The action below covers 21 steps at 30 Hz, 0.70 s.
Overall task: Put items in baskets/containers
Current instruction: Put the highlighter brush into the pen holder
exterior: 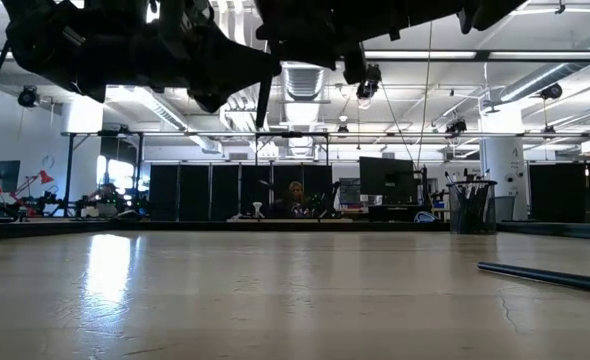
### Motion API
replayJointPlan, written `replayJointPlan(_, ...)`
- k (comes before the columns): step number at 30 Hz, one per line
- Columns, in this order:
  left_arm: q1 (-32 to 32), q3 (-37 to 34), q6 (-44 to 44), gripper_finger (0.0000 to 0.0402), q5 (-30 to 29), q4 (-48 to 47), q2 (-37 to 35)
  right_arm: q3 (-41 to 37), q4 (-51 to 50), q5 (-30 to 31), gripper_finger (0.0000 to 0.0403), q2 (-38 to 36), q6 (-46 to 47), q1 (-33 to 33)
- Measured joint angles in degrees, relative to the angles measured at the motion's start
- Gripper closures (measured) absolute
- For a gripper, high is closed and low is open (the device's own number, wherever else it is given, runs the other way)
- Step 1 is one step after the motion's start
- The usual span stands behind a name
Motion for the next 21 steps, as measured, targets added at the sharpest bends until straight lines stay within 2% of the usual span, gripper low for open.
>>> replayJointPlan(7,0.0,0.0,-0.7,0.0365,0.4,0.5,0.0,0.0,0.0,-0.6,0.0315,0.0,-2.4,-0.2)
replayJointPlan(10,0.0,0.0,-0.6,0.0365,0.7,0.7,-0.1,0.2,0.2,-1.3,0.0339,0.0,-2.9,-0.2)
replayJointPlan(15,0.0,0.0,-1.8,0.0360,0.7,0.6,-0.1,0.2,0.4,-1.4,0.0341,0.1,-3.8,-0.2)
replayJointPlan(21,0.1,0.0,-3.8,0.0287,0.7,-0.9,0.0,0.3,1.6,-1.2,0.0340,0.1,-5.8,-0.3)
